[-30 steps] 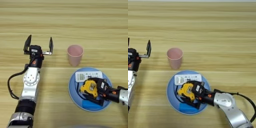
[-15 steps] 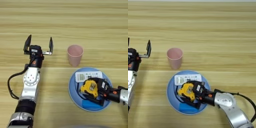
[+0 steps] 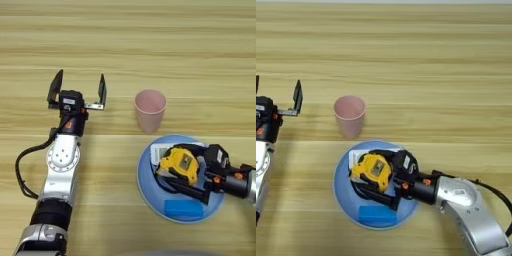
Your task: Move the objects on the table
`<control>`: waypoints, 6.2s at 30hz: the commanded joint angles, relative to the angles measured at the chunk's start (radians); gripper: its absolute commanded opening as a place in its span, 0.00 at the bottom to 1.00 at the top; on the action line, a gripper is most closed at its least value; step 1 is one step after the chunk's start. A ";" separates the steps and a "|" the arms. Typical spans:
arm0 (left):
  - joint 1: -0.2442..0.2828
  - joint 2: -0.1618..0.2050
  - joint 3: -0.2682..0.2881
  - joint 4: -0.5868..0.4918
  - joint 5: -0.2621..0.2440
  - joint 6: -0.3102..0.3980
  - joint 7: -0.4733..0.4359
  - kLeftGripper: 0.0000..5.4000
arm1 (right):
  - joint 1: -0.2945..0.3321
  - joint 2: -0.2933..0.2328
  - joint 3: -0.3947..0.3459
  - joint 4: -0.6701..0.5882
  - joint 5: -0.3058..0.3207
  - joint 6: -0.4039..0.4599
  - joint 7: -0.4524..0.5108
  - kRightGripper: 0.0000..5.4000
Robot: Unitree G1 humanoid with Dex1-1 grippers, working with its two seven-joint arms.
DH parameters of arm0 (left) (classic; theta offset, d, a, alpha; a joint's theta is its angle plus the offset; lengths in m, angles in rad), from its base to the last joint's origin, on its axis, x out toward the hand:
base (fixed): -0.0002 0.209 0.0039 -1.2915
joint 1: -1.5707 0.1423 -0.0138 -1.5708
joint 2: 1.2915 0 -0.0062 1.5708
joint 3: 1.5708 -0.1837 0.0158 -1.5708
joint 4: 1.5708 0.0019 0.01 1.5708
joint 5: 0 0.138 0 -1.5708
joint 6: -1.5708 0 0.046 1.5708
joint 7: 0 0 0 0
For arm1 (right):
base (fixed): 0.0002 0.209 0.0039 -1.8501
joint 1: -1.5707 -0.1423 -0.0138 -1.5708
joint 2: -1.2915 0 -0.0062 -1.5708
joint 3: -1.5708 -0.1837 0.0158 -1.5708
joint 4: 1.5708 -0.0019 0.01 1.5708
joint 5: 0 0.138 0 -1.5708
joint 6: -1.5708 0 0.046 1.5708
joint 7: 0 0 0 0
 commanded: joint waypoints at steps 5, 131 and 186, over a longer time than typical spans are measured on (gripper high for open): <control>-0.013 -0.006 -0.004 0.009 0.010 -0.008 0.010 1.00 | -0.011 0.004 -0.090 -0.120 0.221 0.151 0.001 0.78; -0.016 0.014 0.004 0.032 -0.005 -0.030 0.001 1.00 | -0.515 0.152 -0.460 1.036 -0.373 -0.747 -0.920 1.00; 0.171 0.042 -0.287 -0.359 -0.190 0.540 -0.463 1.00 | -0.532 0.198 -0.386 1.056 -0.389 -0.767 -0.941 1.00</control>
